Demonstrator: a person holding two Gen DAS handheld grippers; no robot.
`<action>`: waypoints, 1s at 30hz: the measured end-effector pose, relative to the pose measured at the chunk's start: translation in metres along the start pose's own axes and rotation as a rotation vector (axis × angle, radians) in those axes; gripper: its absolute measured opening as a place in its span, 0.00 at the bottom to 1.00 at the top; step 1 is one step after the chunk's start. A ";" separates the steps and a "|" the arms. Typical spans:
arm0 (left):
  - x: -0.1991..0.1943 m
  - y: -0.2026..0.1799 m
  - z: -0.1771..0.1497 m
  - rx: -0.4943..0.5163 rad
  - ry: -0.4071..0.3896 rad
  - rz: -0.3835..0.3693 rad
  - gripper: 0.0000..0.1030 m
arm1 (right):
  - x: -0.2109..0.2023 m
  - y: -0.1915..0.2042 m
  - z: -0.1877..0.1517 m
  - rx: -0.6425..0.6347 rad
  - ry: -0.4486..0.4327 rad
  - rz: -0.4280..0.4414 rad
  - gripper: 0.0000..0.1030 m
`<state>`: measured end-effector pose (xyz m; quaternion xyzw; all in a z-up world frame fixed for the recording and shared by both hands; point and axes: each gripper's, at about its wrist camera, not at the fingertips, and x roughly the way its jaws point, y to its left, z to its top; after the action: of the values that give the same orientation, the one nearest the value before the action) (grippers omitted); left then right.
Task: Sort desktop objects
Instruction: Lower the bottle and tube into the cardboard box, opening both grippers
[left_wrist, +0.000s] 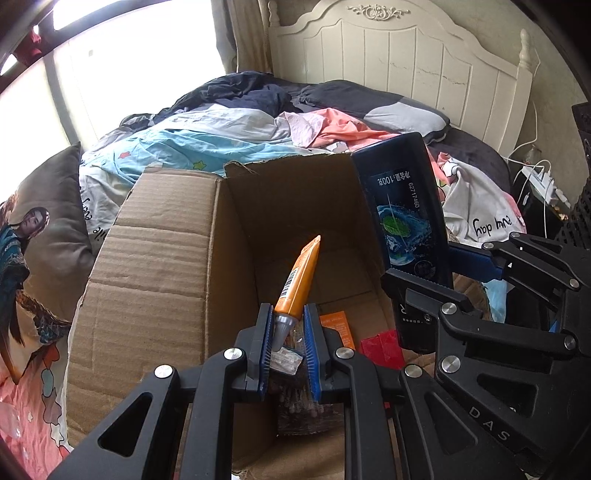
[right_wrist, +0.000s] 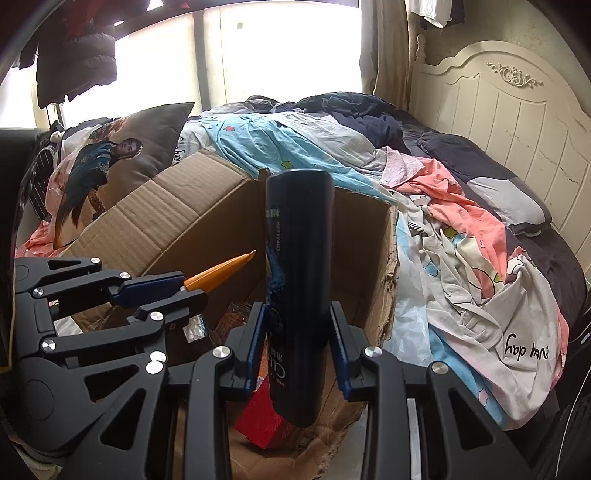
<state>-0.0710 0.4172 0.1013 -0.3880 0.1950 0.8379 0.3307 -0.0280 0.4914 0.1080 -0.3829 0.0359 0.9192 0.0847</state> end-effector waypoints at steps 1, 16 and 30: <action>0.000 0.000 0.000 0.000 0.000 0.005 0.18 | 0.000 0.000 0.000 0.000 0.001 -0.002 0.30; -0.004 0.007 -0.002 -0.053 0.017 0.024 0.63 | -0.004 -0.014 -0.003 0.038 -0.002 0.002 0.30; -0.032 0.015 -0.015 -0.075 -0.032 0.039 0.81 | -0.012 -0.007 -0.004 0.059 -0.018 0.008 0.31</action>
<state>-0.0586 0.3850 0.1182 -0.3828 0.1658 0.8569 0.3029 -0.0153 0.4959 0.1141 -0.3719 0.0640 0.9215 0.0924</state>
